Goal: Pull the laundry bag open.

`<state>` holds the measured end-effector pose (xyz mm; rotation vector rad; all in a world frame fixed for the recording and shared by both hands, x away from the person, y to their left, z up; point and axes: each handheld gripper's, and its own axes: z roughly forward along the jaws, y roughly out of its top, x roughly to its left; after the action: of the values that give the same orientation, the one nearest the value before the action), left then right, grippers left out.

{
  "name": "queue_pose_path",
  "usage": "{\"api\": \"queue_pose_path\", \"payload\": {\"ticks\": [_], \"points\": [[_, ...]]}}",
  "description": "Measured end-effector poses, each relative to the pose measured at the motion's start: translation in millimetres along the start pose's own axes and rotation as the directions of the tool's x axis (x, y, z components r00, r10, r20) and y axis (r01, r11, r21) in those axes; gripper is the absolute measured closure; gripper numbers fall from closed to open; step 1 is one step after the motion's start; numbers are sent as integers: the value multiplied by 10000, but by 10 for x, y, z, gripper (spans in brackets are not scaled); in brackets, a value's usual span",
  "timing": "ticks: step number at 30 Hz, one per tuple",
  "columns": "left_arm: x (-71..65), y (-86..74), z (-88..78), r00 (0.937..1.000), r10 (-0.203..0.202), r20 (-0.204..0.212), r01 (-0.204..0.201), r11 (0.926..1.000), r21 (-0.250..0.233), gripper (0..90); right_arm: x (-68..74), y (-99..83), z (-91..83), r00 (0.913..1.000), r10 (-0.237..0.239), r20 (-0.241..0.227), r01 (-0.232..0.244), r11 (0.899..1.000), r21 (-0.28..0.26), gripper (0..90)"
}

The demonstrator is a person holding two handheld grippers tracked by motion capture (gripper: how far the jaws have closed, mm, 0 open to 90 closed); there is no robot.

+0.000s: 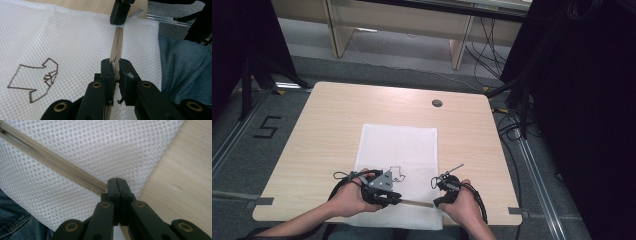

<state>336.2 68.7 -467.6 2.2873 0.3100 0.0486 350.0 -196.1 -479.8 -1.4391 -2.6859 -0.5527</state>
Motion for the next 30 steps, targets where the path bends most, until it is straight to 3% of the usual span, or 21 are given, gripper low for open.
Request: {"api": "queue_pose_path", "payload": {"ticks": [2,10,11,21,30], "points": [[2,-19,-12,9999,-138,67,138,9999,-38,820,-1,0,-1,10000,30,2,-30,10000,2,900],[18,-47,-87,10000,-74,-67,74,10000,-67,820,1,1,-2,10000,45,56,-45,10000,8,900],[29,-78,-127,9995,-292,-78,291,9994,-164,820,4,0,-5,9999,135,55,-135,9999,52,900],[55,-198,-267,9985,-455,-303,449,9988,-191,820,-1,3,-4,10000,62,25,-62,10000,41,900],[47,-232,-279,9986,-486,-227,481,9986,-203,820,-6,3,-2,9999,103,5,-103,9999,30,900]]}}
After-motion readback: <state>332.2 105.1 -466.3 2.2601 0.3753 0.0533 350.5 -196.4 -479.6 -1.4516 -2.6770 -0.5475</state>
